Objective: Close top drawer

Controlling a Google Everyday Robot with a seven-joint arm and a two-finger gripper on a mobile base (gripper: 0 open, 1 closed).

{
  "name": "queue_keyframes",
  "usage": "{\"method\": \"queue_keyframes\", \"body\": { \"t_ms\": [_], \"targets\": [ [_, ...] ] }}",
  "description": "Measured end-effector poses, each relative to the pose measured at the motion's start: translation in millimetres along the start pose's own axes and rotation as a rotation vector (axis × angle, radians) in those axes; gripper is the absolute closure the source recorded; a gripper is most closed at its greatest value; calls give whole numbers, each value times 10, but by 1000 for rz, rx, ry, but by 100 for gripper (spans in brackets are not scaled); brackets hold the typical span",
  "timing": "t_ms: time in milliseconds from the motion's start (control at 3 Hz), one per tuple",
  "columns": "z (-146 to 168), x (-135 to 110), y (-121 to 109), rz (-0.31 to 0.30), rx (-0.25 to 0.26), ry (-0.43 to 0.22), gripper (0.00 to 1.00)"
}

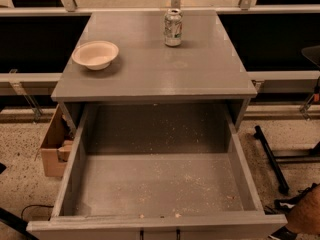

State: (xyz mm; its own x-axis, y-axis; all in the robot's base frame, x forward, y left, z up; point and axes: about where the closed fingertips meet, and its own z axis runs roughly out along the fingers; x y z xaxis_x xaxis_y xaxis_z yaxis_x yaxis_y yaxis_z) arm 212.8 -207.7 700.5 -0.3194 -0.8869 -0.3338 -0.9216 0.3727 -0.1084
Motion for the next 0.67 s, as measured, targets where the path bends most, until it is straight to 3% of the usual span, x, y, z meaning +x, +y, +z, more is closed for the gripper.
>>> {"method": "queue_keyframes", "body": {
  "t_ms": [333,667],
  "targets": [
    [47,37,72,4,-18,5,100],
    [50,39,75,5,-19,5,100]
  ]
}}
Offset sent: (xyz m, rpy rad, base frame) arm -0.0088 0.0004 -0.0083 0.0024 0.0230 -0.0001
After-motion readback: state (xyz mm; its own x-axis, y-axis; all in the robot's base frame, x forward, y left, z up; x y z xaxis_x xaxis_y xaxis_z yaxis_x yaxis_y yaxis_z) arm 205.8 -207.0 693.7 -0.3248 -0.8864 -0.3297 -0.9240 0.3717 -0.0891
